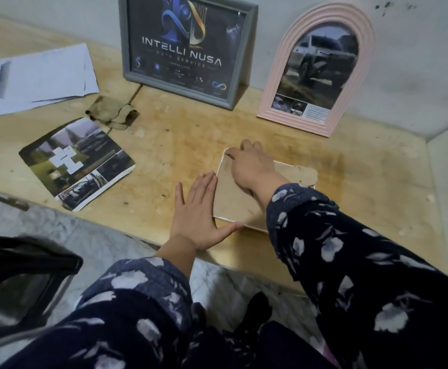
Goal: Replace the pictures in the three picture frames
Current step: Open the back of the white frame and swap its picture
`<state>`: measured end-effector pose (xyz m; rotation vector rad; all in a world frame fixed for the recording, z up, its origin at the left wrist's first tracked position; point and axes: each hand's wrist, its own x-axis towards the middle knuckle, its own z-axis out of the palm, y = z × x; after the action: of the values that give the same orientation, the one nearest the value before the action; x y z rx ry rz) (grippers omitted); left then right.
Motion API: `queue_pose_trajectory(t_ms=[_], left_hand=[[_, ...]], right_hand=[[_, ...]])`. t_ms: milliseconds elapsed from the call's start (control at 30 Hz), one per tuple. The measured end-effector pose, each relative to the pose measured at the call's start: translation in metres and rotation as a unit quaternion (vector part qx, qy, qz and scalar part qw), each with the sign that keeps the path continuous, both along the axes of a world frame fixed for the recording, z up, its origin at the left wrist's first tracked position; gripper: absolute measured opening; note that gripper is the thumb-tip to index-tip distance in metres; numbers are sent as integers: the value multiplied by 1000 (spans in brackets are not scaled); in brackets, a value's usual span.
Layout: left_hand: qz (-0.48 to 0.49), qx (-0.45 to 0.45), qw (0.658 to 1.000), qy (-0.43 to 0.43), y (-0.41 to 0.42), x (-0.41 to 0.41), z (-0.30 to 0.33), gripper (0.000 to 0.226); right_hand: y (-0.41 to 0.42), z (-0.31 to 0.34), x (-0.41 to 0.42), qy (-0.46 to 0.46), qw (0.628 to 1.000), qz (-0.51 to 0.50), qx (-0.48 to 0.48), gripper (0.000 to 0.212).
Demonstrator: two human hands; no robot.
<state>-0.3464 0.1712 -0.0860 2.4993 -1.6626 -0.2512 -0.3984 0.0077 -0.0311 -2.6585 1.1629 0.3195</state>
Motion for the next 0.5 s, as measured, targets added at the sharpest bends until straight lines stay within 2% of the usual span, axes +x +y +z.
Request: queue_pose_trajectory(t_ms=[133,267,500], left_hand=[[1,2,1000,3,-1,1,1,115],[6,6,1000,12,-1,2,2,117],[6,10,1000,18,-4,4,4,117]], right_hand=[[-8,1,8,4,1000,-7,3,49],[-12,-5,21,4,999,-16,27,28],[-13,-10,28,2,999,-27,32,32]])
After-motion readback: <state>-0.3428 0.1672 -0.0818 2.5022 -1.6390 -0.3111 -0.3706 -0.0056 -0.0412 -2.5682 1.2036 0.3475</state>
